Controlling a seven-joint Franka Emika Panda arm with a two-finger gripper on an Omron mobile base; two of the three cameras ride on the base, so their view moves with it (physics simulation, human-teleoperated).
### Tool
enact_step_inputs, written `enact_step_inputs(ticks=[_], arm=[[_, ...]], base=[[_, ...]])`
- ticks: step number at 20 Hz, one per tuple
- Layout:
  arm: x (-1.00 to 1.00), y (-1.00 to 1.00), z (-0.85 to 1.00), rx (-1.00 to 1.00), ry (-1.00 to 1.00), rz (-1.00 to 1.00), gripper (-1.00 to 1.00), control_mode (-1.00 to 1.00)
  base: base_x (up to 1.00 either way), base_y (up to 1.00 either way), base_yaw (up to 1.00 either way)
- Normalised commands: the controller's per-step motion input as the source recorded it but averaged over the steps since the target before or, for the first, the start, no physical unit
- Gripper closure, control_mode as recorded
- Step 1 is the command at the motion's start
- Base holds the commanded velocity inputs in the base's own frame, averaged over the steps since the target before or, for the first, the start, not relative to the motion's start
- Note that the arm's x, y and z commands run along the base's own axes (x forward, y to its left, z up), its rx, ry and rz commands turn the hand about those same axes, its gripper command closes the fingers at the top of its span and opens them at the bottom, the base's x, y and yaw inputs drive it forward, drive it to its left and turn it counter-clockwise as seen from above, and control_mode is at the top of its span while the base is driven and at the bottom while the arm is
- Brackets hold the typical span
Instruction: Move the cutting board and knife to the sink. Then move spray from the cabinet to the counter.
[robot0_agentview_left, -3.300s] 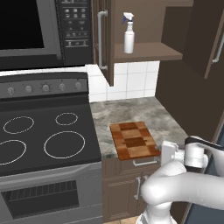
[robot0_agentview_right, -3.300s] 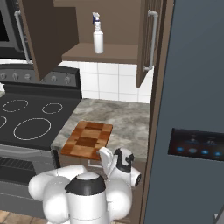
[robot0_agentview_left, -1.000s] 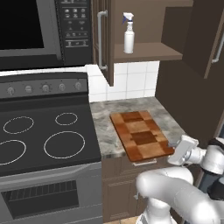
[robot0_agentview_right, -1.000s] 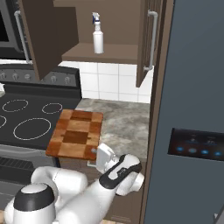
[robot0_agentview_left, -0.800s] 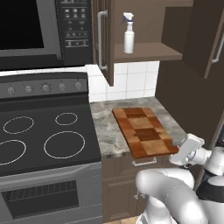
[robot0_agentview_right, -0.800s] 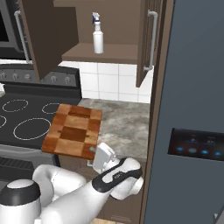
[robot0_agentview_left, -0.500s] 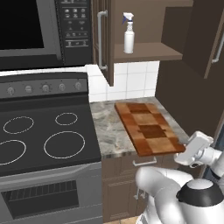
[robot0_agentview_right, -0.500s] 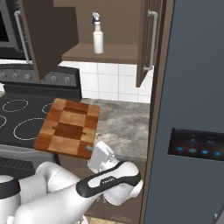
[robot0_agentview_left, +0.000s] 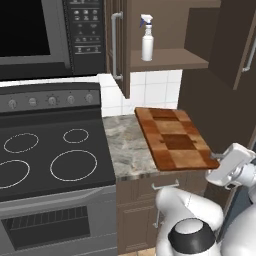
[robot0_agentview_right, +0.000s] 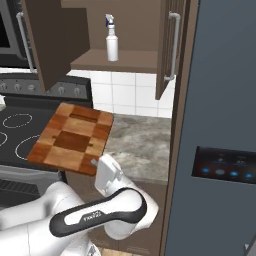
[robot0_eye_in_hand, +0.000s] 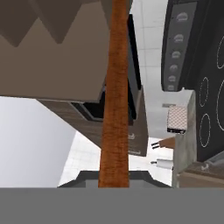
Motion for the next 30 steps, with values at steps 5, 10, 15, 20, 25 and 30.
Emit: enact_step_inputs(ticks=[5, 10, 15, 20, 25, 30], arm=[[-0.05, -0.01, 0.26, 0.00, -0.10, -0.14, 1.00, -1.00], [-0.11, -0.02, 0.07, 0.00, -0.14, -0.16, 1.00, -1.00], [-0.24, 0.00, 0.04, 0.00, -0.10, -0.11, 1.00, -1.00], [-0.38, 0.00, 0.03, 0.00, -0.07, -0.08, 1.00, -1.00], [-0.32, 0.00, 0.02, 0.00, -0.03, -0.02, 1.00, 1.00], [0.00, 0.00, 0.00, 0.00, 0.00, 0.00, 1.00, 1.00]], base=[[0.00, 0.00, 0.00], [0.00, 0.00, 0.00], [0.00, 0.00, 0.00], [0.00, 0.00, 0.00], [-0.26, 0.00, 0.00], [-0.95, 0.06, 0.00]])
